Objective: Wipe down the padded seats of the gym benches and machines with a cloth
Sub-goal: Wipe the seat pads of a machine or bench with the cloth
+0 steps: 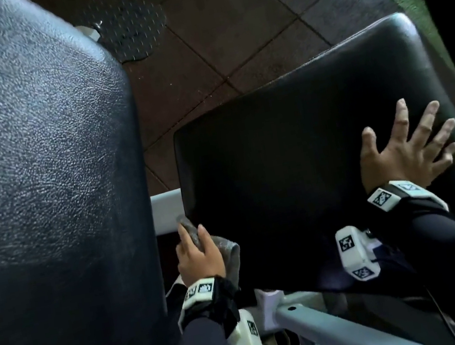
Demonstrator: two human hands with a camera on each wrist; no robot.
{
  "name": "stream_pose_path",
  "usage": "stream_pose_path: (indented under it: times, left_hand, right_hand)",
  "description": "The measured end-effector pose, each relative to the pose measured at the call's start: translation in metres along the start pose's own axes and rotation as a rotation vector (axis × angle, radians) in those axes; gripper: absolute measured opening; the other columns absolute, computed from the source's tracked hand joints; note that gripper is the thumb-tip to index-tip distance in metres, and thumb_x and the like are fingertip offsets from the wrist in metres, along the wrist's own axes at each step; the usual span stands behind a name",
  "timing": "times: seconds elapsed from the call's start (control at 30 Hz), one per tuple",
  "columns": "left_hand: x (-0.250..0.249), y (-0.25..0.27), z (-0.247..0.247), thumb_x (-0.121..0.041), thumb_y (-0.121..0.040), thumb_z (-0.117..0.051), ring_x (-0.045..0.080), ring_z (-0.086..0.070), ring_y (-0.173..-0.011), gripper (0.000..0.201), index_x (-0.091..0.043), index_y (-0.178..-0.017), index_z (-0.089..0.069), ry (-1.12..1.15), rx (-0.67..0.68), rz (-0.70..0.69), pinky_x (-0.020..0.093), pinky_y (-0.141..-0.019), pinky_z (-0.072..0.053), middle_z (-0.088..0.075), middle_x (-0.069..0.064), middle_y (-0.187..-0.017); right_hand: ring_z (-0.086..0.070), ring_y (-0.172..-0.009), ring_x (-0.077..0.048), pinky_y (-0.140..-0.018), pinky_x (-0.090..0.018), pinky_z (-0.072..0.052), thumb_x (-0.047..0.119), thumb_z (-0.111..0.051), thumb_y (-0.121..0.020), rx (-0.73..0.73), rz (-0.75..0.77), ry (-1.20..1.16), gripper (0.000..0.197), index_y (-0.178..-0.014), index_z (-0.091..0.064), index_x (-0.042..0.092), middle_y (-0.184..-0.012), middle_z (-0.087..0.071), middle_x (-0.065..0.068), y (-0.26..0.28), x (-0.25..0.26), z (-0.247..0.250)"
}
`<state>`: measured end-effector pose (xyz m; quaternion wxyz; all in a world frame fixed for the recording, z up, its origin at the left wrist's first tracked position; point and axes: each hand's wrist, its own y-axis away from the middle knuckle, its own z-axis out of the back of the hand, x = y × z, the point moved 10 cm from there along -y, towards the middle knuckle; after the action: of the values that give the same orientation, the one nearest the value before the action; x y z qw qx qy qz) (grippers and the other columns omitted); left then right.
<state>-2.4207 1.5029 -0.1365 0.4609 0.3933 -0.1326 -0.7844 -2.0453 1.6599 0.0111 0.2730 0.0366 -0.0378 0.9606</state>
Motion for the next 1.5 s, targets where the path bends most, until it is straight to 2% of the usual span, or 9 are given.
stream_pose_path:
  times: [0.27,0.5,0.63,0.77,0.9,1.03,1.17,1.33,1.5]
  left_hand:
    - [0.019,0.01,0.008,-0.023,-0.097,-0.041,0.046,-0.051,-0.111,0.053,-0.014,-0.148,-0.033,-0.012,-0.012,-0.133,0.048,-0.098,-0.037,-0.045,0.024,-0.134]
    - [-0.077,0.054,0.005,-0.021,-0.088,-0.034,0.046,-0.055,-0.101,0.056,-0.003,-0.14,-0.041,-0.043,-0.06,-0.649,0.047,-0.093,-0.037,-0.056,0.025,-0.122]
    - [-0.155,0.107,-0.046,-0.022,-0.091,-0.036,0.033,-0.047,-0.113,0.053,-0.009,-0.142,-0.038,-0.14,0.179,-1.038,0.037,-0.1,-0.034,-0.054,0.014,-0.129]
    - [-0.185,0.155,-0.122,-0.041,-0.091,-0.016,0.029,-0.016,-0.138,0.062,-0.021,-0.149,-0.024,-0.573,0.563,-1.34,0.051,-0.118,-0.015,-0.023,0.006,-0.155]
    - [-0.2,0.154,-0.109,-0.059,-0.085,-0.016,0.015,-0.001,-0.14,0.068,-0.039,-0.149,-0.023,-0.514,0.707,-1.29,0.037,-0.117,-0.015,-0.017,-0.007,-0.155]
    - [-0.217,0.111,-0.082,-0.044,-0.089,-0.029,0.019,-0.014,-0.14,0.062,-0.042,-0.148,-0.013,-0.518,0.497,-1.347,0.053,-0.114,-0.021,-0.017,0.0,-0.155]
    - [-0.209,0.051,-0.085,-0.047,-0.096,-0.029,0.025,0.017,-0.146,0.067,-0.049,-0.141,0.021,-0.945,0.535,-1.211,0.055,-0.116,0.0,0.021,-0.002,-0.159]
    - [-0.202,0.032,-0.085,-0.044,-0.098,-0.039,0.017,0.024,-0.144,0.068,-0.056,-0.14,0.012,-0.962,0.695,-1.232,0.056,-0.116,-0.007,0.035,-0.016,-0.149]
    - [-0.202,0.031,-0.086,-0.04,-0.094,-0.048,0.015,0.023,-0.144,0.075,-0.061,-0.137,0.009,-0.88,0.711,-1.223,0.059,-0.116,-0.005,0.029,-0.02,-0.152]
  right_hand:
    - [0.004,-0.145,-0.021,-0.116,-0.041,0.006,0.034,-0.043,-0.092,0.043,0.041,-0.145,0.061,-0.148,-0.023,0.02,-0.159,-0.004,-0.002,0.018,-0.007,0.012]
    - [-0.003,-0.145,-0.014,-0.115,-0.032,0.006,0.036,-0.035,-0.085,0.074,0.078,-0.134,0.065,-0.147,-0.028,0.018,-0.158,-0.012,0.0,0.086,-0.036,0.012]
    - [-0.003,-0.144,-0.01,-0.114,-0.023,0.011,0.035,-0.034,-0.087,0.104,0.08,-0.167,0.063,-0.146,-0.03,0.015,-0.157,-0.014,0.002,0.116,-0.049,0.009]
    - [-0.01,-0.143,-0.012,-0.115,-0.023,0.006,0.039,-0.026,-0.086,0.069,0.045,-0.26,0.066,-0.144,-0.032,0.01,-0.155,-0.02,-0.002,0.126,-0.053,0.009]
    - [-0.01,-0.144,-0.016,-0.117,-0.035,0.0,0.043,-0.023,-0.084,0.051,-0.09,-0.379,0.071,-0.146,-0.026,0.007,-0.155,-0.02,-0.008,0.13,-0.047,0.008]
    - [-0.018,-0.142,-0.029,-0.112,-0.056,-0.016,0.049,-0.032,-0.086,0.033,-0.13,-0.307,0.07,-0.146,-0.026,0.014,-0.154,-0.019,-0.015,0.136,-0.014,0.004]
    - [-0.01,-0.143,-0.031,-0.11,-0.055,-0.011,0.066,-0.028,-0.083,0.116,-0.063,-0.114,0.074,-0.146,-0.022,0.028,-0.157,-0.014,-0.007,0.144,0.037,-0.022]
    - [0.006,-0.144,-0.033,-0.114,-0.045,0.007,0.06,-0.034,-0.082,0.068,-0.106,-0.041,0.075,-0.146,-0.022,0.024,-0.158,-0.01,-0.008,0.142,0.046,-0.04]
    - [0.0,-0.141,-0.044,-0.115,-0.05,-0.01,0.035,-0.039,-0.082,0.004,0.027,-0.068,0.069,-0.143,-0.027,0.006,-0.153,-0.015,-0.021,0.145,0.046,-0.033]
